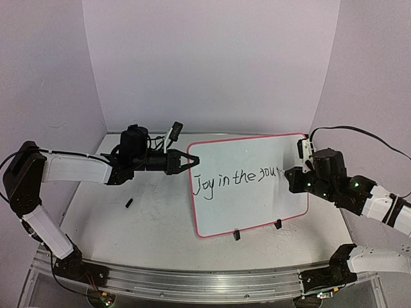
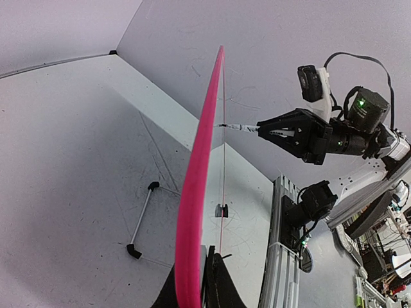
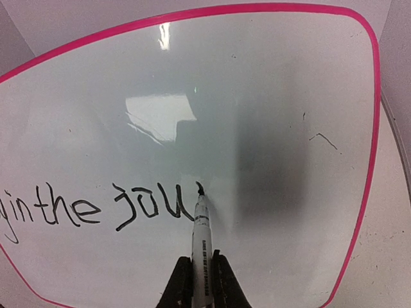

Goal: Write a sentence on the whiteboard

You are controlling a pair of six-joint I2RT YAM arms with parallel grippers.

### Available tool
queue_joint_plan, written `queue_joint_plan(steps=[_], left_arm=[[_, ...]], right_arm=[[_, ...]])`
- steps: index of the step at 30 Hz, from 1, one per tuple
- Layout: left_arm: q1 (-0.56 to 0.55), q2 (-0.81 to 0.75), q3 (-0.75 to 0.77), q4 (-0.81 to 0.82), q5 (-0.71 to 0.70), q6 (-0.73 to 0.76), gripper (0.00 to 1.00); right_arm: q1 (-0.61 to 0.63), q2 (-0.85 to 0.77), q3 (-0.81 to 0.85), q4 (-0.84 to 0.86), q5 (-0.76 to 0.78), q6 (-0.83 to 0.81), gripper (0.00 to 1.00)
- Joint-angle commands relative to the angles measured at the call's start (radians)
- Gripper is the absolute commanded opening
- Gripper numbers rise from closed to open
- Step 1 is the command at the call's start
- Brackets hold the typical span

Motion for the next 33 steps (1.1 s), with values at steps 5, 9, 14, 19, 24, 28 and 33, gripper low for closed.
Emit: queue_joint_plan(steps=[5,9,14,19,24,28,33], left_arm=[[0.007,0.037,0.007,-0.109,-0.128,0.095,0.00],[0.006,0.034,0.004,-0.109,-0.128,0.094,0.00],[0.006,0.030,-0.001,-0.109,-0.127,0.095,0.00],[0.006,0.024,-0.006,-0.109,-0.129,0.095,0.00],[0.006,0.027,-0.004,-0.109,-0.125,0.095,0.00],[0.006,0.029,-0.001,-0.109,-0.125,0.096,0.00],[0.006,0.031,0.002,-0.109,-0.122,0.095,0.00]], right_arm=[[-0.002,0.011,-0.017,-0.046,-0.022,0.051,0.00],[-0.002,0.009,-0.021,-0.055,-0.029,0.069,0.00],[-0.002,0.006,-0.027,-0.064,-0.037,0.089,0.00],[-0.001,-0.003,-0.032,-0.073,-0.046,0.104,0.00],[0.003,-0.005,-0.033,-0.082,-0.047,0.114,0.00],[0.005,-0.005,-0.034,-0.084,-0.046,0.117,0.00],[0.006,-0.004,-0.037,-0.084,-0.051,0.119,0.00]])
